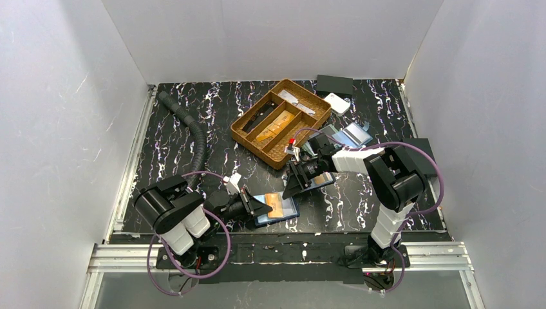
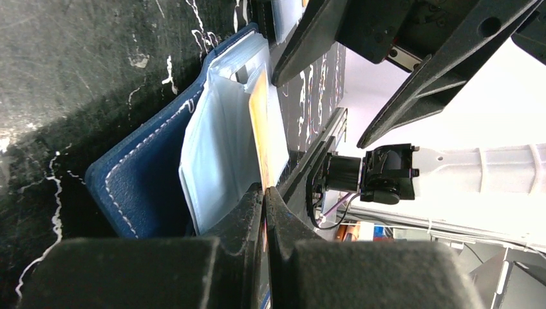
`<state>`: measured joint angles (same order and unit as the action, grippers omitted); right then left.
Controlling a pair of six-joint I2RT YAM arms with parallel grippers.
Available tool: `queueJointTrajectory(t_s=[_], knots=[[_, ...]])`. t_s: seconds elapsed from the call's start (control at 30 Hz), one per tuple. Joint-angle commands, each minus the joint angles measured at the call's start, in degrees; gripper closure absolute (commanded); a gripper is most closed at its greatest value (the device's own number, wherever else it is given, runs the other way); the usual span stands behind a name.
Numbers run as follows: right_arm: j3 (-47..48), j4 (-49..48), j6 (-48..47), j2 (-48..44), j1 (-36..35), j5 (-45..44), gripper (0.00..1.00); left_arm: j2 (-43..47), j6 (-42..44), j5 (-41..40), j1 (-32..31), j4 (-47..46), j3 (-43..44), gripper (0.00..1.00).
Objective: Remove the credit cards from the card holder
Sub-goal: Remove the credit card from the card holder.
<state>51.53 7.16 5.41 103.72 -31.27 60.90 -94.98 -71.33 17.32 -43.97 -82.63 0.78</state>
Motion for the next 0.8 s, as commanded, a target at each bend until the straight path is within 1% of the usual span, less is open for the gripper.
queueJointTrajectory(t_s=[0.0,0.2,0.5,0.67,0.77], knots=[[-1.43,0.76,-3.6,1.58,0.46,-3.34,0.25,3.15,3.72,3.38,0.34,0.7,-0.34,1.0],[-1.66,-0.74,-1.75,2.22,0.5,-0.44,0.25,5.06,4.26,4.4,0.36,0.72,1.25,1.0],[-2.14,-3.55,1.71,2.83,0.77,2.1,0.26,5.21,4.48,6.53,0.35,0.63,3.38,1.0],[-2.13,-4.62,3.64,3.81,0.77,4.07,0.32,3.62,4.52,7.35,0.32,0.46,4.13,1.0],[-2.29,-6.1,5.49,4.54,0.77,5.46,0.42,2.55,4.26,8.02,0.32,0.37,5.0,1.0]])
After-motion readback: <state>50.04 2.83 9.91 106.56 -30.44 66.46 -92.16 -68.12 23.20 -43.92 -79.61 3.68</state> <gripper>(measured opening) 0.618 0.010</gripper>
